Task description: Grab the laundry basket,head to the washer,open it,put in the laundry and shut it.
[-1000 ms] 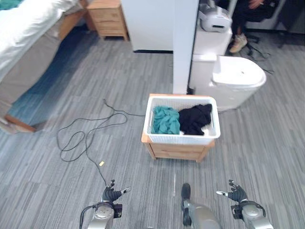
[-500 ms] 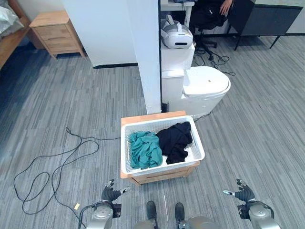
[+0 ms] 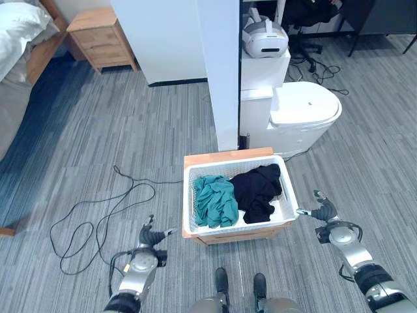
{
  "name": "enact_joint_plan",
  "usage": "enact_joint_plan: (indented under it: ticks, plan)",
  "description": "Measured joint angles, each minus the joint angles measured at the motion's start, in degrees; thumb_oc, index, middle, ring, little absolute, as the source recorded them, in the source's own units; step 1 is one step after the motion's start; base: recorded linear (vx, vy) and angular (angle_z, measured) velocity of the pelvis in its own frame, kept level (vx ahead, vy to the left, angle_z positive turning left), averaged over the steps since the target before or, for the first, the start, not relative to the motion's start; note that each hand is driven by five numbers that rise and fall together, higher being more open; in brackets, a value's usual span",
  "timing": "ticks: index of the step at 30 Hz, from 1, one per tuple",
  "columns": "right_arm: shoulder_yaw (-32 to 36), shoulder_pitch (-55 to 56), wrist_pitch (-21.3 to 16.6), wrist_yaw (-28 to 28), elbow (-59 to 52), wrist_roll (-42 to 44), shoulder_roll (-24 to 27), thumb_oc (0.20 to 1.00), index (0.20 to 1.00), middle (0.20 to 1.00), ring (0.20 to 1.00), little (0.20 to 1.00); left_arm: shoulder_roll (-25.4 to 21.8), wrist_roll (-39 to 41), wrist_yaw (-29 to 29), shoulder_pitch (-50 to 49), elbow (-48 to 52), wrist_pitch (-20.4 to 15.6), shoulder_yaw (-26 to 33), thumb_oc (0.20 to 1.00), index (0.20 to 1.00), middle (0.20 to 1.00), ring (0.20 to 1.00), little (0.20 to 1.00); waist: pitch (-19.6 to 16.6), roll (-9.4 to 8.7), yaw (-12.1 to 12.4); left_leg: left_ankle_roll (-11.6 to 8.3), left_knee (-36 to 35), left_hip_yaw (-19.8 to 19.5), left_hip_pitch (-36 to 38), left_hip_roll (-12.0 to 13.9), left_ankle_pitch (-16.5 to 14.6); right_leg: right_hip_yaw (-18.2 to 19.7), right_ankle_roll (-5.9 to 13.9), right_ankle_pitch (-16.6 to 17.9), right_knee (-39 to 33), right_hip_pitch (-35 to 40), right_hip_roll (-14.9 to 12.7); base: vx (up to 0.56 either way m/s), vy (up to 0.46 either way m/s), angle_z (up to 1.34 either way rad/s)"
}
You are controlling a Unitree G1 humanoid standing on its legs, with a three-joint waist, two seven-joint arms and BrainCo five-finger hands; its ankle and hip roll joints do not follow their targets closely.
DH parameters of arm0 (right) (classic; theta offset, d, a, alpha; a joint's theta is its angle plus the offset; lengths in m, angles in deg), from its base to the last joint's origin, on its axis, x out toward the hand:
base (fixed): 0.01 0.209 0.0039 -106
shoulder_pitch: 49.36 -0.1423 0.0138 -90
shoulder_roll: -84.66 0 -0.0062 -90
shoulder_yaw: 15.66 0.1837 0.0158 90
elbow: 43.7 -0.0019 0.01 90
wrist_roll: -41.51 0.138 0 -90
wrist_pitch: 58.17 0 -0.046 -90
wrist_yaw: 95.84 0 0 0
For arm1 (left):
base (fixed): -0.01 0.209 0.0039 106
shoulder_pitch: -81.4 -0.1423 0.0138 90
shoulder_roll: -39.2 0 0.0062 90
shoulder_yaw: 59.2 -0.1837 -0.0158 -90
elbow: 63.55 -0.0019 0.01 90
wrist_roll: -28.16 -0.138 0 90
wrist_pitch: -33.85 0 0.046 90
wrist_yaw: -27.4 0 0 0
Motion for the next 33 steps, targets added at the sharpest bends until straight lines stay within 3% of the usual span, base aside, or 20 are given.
enact_joint_plan:
  ticks: [5, 7, 9, 10, 11, 20, 23, 24, 27, 28, 29, 31, 33]
  plan:
    - [-6.2, -10.4, 0.9, -1.2, 8.0, 0.1, -3.2, 1.000, 1.000, 1.000, 1.000, 1.000, 0.2, 0.0, 1.6, 12.0, -6.5, -0.1, -6.3, 1.000, 1.000, 1.000, 1.000, 1.000, 2.6, 0.13, 0.8, -0.68, 0.0, 0.1, -4.7, 0.8, 1.3, -0.2, 0.24, 0.6, 1.5, -5.4, 0.7, -0.12, -0.054, -0.04]
    - [-9.1, -19.9, 1.5, -1.7, 15.3, 0.9, -5.4, 1.000, 1.000, 1.000, 1.000, 1.000, 0.7, 0.2, 3.5, 23.3, -18.1, 0.3, -10.1, 1.000, 1.000, 1.000, 1.000, 1.000, 4.9, 0.04, 0.8, -1.38, 0.0, 0.0, -7.4, 1.4, 2.0, -0.4, 0.20, 0.5, 3.0, -8.8, 1.2, -0.09, -0.070, -0.02]
    - [-10.1, -25.2, 1.7, -2.5, 20.2, 2.4, -6.6, 1.000, 1.000, 1.000, 1.000, 1.000, 0.9, 0.2, 4.6, 28.5, -23.0, 0.4, -12.5, 1.000, 1.000, 1.000, 1.000, 1.000, 6.4, 0.10, 0.8, -1.64, 0.0, -0.1, -7.9, 1.6, 2.5, -0.8, 0.13, 0.5, 3.7, -9.6, 1.3, -0.05, -0.056, 0.01]
    - [-10.0, -27.6, 1.8, -2.8, 21.5, 3.4, -7.1, 0.329, 0.329, 0.329, 0.329, 0.329, 1.0, 0.3, 4.8, 30.6, -24.0, 0.8, -12.6, 0.200, 0.200, 0.200, 0.200, 0.200, 6.8, 0.05, 0.8, -1.60, 0.0, -0.1, -8.7, 1.7, 2.5, -0.8, -0.19, 0.3, 4.4, -10.6, 1.4, -0.02, -0.036, 0.01]
    - [-10.0, -28.2, 1.8, -3.3, 21.6, 3.6, -7.3, 0.200, 0.200, 0.200, 0.200, 0.200, 0.9, 0.3, 5.0, 30.9, -23.8, 0.7, -12.6, 0.200, 0.200, 0.200, 0.200, 0.200, 7.3, -0.01, 0.8, -1.52, 0.0, -0.1, -8.7, 1.7, 2.6, -0.9, -0.35, 0.2, 4.6, -10.6, 1.4, -0.01, -0.040, 0.03]
    - [-8.2, -17.9, 1.3, -5.2, 11.5, 10.5, -7.5, 0.200, 0.200, 0.200, 0.200, 0.200, 1.2, 1.0, 4.8, 21.2, -14.5, -0.5, -9.5, 0.200, 0.200, 0.200, 0.200, 0.200, 10.1, -1.25, 0.7, -1.46, 0.0, 0.1, -5.1, 1.5, 2.6, -1.6, -0.89, -0.7, 5.6, -7.4, 1.1, 0.04, -0.016, 0.03]
    - [-7.0, -12.0, 1.5, -6.2, 4.3, 10.5, -6.2, 0.200, 0.200, 0.200, 0.200, 0.200, 1.4, 0.9, 5.2, 15.9, -7.8, 0.3, -7.3, 0.200, 0.200, 0.200, 0.200, 0.200, 10.2, -1.35, 0.7, -1.46, 0.0, 0.1, -3.8, 1.2, 2.6, -1.5, -0.89, -0.7, 4.2, -5.3, 0.9, 0.09, -0.030, 0.08]
    - [-4.1, -5.8, 2.1, -6.3, -4.3, 9.4, -5.0, 0.200, 0.200, 0.200, 0.200, 0.200, 1.9, 0.9, 5.5, 10.6, 0.4, 1.5, -5.2, 0.200, 0.200, 0.200, 0.200, 0.200, 10.4, -1.52, 0.7, -1.48, 0.0, 0.0, -3.1, 0.9, 2.6, -1.5, -0.91, -0.6, 2.8, -3.7, 0.8, 0.07, -0.024, 0.11]
    - [-2.8, -0.9, 1.8, -6.0, -9.1, 9.0, -3.3, 0.200, 0.200, 0.200, 0.200, 0.200, 2.6, 0.9, 5.7, 5.7, 5.6, 1.2, -4.9, 0.200, 0.200, 0.200, 0.200, 0.200, 10.4, -1.61, 0.6, -1.48, 0.0, -0.1, -1.5, 0.8, 2.6, -1.5, -0.91, -0.6, 2.2, -1.7, 0.7, 0.13, -0.024, 0.06]
    - [-0.8, 2.3, 2.6, -5.3, -13.4, 8.2, -2.8, 0.200, 0.200, 0.200, 0.200, 0.200, 2.7, 0.9, 5.2, 2.7, 9.2, 2.0, -3.7, 0.200, 0.200, 0.200, 0.200, 0.200, 10.4, -1.66, 0.5, -2.01, 0.0, -0.1, -0.3, 1.0, 1.3, -1.0, -1.18, -1.0, 1.5, -0.5, 0.9, 0.07, -0.009, -0.20]
    - [1.4, 6.6, 2.6, -4.7, -20.5, 6.5, -2.5, 0.200, 0.200, 0.200, 0.200, 0.200, 2.6, 0.8, 4.9, -2.1, 16.6, 2.1, -1.8, 0.200, 0.200, 0.200, 0.200, 0.200, 10.5, -1.66, 0.6, -1.33, 0.0, -0.1, 0.9, 1.6, -0.8, -0.4, -1.21, -1.1, 0.7, 0.7, 1.6, 0.05, -0.003, -0.30]
    - [2.1, 11.3, 0.6, -4.7, -24.7, 4.5, -2.0, 0.200, 0.200, 0.200, 0.200, 0.200, 2.8, 0.8, 5.1, -6.6, 19.9, 0.4, -1.6, 0.200, 0.200, 0.200, 0.200, 0.200, 10.3, -2.27, 0.1, -1.55, 0.0, -0.1, 3.1, 1.5, -0.6, 0.3, -1.11, -1.0, 0.8, 2.6, 1.5, 0.04, 0.027, -0.24]
    - [4.6, 15.2, 0.7, -3.4, -29.8, 3.4, -2.8, 0.200, 0.200, 0.200, 0.200, 0.200, 2.9, 0.8, 4.7, -10.6, 25.2, 1.0, -0.2, 0.200, 0.200, 0.200, 0.200, 0.200, 9.6, -3.35, -0.3, -2.37, 0.0, -2.5, 4.8, 1.0, -1.3, 2.6, -1.55, -1.4, 0.4, 3.2, 1.3, 0.01, 0.052, -0.37]
